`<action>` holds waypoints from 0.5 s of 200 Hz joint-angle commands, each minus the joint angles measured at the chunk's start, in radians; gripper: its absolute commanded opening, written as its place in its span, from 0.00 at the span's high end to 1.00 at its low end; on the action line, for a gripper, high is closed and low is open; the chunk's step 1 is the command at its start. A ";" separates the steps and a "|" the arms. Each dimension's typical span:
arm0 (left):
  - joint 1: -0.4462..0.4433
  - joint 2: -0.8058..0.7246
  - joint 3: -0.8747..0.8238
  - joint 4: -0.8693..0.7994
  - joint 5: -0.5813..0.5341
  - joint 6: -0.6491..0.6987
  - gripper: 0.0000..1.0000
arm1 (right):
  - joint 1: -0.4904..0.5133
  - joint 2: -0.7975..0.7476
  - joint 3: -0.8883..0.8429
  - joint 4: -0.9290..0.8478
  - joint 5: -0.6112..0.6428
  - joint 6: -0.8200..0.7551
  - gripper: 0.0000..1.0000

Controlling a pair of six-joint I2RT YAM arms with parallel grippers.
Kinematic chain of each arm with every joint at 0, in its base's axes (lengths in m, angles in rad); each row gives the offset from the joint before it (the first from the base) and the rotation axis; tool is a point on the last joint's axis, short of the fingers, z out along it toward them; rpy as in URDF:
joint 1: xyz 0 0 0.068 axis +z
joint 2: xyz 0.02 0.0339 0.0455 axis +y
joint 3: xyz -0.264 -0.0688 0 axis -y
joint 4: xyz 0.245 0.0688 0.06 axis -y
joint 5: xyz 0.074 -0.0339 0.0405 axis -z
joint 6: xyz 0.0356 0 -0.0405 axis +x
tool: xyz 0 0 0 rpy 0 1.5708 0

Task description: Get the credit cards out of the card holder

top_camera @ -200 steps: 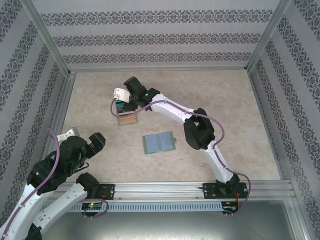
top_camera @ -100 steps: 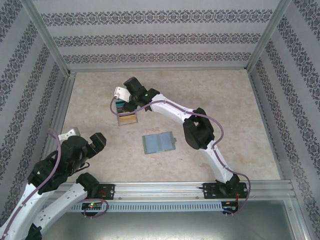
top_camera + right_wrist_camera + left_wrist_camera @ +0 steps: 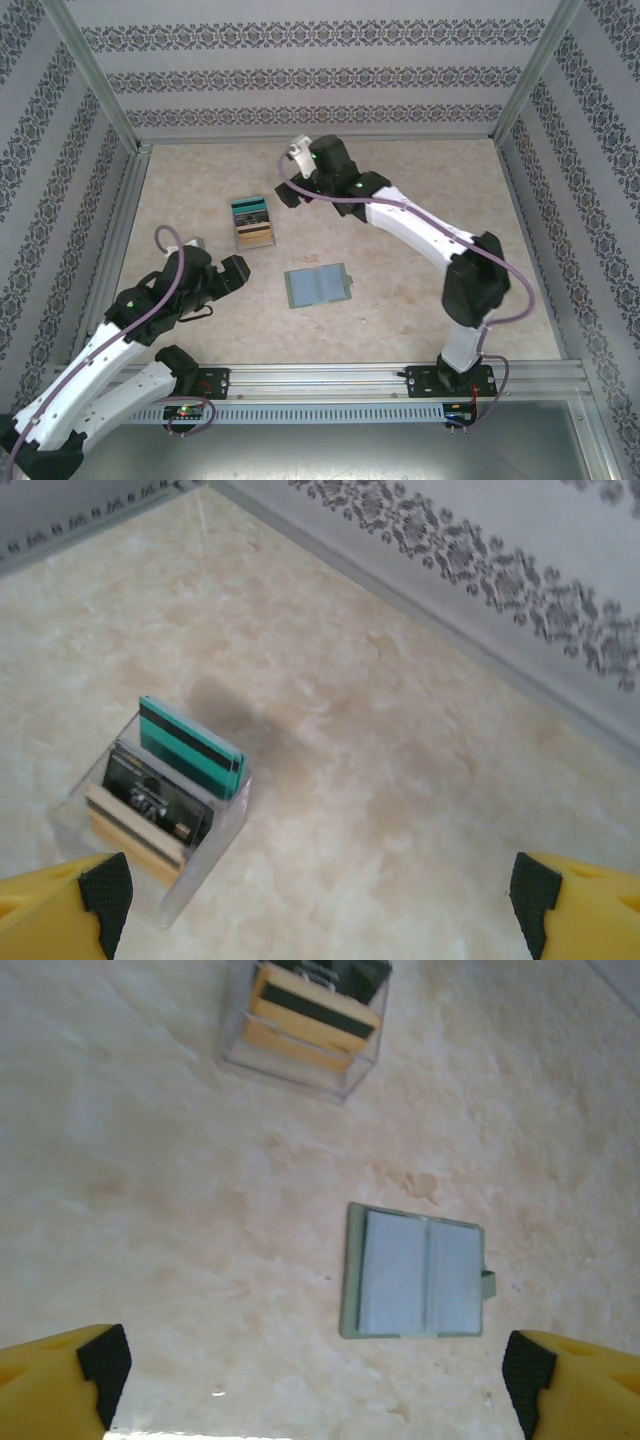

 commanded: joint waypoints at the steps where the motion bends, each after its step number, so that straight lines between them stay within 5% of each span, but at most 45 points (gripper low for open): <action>1: 0.012 0.079 -0.039 0.185 0.128 0.021 0.10 | -0.036 -0.095 -0.181 0.036 -0.087 0.240 0.02; 26: 0.012 0.193 -0.086 0.320 0.226 -0.003 0.22 | -0.080 -0.206 -0.377 0.034 -0.192 0.319 0.08; 71: 0.004 0.405 -0.115 0.490 0.339 -0.031 0.41 | -0.077 -0.270 -0.605 -0.027 -0.259 0.379 0.67; 100: -0.019 0.533 -0.096 0.555 0.376 -0.026 0.51 | -0.051 -0.275 -0.714 0.003 -0.244 0.414 0.69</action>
